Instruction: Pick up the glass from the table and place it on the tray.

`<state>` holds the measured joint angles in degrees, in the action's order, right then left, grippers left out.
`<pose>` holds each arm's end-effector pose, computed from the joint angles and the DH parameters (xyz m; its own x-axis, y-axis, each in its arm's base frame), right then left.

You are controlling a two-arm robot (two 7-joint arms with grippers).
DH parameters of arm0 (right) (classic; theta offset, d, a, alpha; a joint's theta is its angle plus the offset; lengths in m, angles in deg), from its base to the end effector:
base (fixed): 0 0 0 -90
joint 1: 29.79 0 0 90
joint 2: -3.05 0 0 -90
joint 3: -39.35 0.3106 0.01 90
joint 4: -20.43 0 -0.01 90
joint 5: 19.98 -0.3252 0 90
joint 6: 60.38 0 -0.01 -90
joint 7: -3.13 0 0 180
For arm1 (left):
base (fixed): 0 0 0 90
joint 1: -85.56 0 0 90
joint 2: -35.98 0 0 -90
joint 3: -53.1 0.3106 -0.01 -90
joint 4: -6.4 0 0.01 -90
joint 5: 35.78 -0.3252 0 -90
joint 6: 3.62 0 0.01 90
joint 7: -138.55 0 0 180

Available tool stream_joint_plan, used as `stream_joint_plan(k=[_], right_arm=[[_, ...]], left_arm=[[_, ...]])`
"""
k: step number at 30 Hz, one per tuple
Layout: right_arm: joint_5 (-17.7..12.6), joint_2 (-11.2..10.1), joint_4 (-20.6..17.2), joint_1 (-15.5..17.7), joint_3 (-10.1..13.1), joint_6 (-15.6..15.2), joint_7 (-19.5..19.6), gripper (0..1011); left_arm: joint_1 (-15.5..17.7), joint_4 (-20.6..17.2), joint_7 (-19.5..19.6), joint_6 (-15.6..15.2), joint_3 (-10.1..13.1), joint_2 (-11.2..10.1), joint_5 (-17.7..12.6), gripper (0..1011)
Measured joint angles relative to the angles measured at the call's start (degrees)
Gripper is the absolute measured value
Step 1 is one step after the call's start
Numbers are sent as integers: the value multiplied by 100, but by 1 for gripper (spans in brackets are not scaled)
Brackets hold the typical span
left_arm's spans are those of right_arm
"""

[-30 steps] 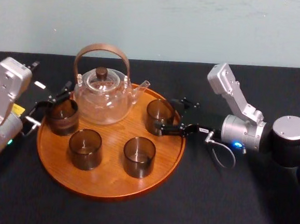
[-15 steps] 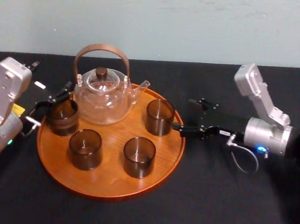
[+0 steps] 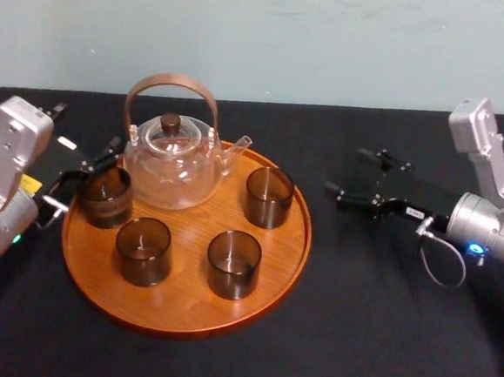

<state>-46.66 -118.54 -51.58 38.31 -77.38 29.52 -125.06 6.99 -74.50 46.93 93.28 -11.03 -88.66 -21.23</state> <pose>0.4331 -0.0971 -0.2975 0.7768 -0.6268 0.0603 0.6227 0.7504 -0.2216 0.3769 0.0900 -0.3221 0.2924 0.8803 0.3736 -0.9552 0.2874 0.0705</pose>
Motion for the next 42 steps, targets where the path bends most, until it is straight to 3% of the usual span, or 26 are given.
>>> stream_joint_plan(k=[9,15,29,42], right_arm=[[91,257,-6,330,430,214,975,1002],[272,405,116,458,577,453,1328,1002],[466,604,437,534,698,607,1351,1002],[466,593,427,533,689,607,1347,1002]], left_arm=[[0,0,0,0,0,0,0,1001],[0,0,0,0,0,0,0,1001],[0,0,0,0,0,0,0,1001],[0,0,0,0,0,0,0,1001]])
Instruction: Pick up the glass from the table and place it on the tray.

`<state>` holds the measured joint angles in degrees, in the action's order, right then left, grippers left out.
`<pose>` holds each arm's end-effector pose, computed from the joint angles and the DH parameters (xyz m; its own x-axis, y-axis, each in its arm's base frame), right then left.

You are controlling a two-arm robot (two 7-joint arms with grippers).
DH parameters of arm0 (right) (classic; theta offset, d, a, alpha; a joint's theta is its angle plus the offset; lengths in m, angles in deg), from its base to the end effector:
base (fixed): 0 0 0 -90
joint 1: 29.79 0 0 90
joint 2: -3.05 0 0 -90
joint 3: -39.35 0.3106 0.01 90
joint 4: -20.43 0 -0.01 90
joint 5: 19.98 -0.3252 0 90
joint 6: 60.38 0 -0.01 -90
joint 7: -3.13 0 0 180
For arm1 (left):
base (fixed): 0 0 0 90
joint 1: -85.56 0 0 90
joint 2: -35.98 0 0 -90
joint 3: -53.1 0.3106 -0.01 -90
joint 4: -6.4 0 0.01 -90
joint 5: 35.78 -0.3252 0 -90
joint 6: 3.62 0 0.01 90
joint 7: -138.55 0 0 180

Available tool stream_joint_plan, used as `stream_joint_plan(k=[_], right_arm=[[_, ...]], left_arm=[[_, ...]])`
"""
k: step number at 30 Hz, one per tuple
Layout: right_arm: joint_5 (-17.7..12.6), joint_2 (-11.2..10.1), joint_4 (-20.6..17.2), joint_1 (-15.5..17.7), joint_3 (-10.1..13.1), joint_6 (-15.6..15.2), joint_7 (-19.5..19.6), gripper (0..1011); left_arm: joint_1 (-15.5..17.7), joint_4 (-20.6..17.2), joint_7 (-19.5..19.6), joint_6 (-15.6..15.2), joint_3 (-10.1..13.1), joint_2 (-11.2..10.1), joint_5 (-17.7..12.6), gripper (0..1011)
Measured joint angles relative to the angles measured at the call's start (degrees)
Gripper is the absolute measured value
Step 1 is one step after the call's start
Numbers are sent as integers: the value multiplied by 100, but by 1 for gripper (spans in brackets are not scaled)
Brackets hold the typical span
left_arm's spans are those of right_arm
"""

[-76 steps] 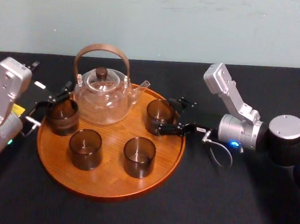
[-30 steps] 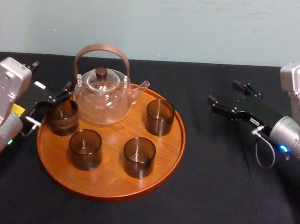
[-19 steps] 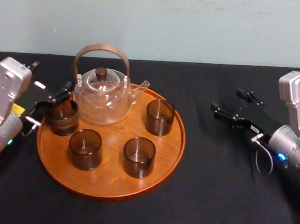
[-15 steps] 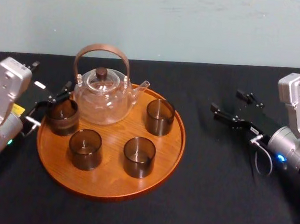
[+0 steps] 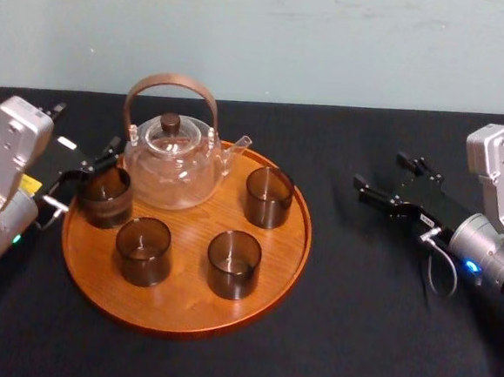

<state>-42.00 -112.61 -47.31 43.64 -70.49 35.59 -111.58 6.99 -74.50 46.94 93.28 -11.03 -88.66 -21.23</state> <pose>0.4136 -0.0965 -0.3447 0.5472 -0.8335 0.0766 0.8325 0.5324 -0.1536 0.3769 0.0900 -0.3221 0.2926 0.8802 0.3736 -0.9552 0.2876 0.0705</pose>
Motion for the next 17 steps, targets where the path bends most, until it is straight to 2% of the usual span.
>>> stream_joint_plan(k=[17], right_arm=[[-14,-9,-13,-2,-11,-10,0,1002]], left_arm=[[0,0,0,0,0,0,0,1001]])
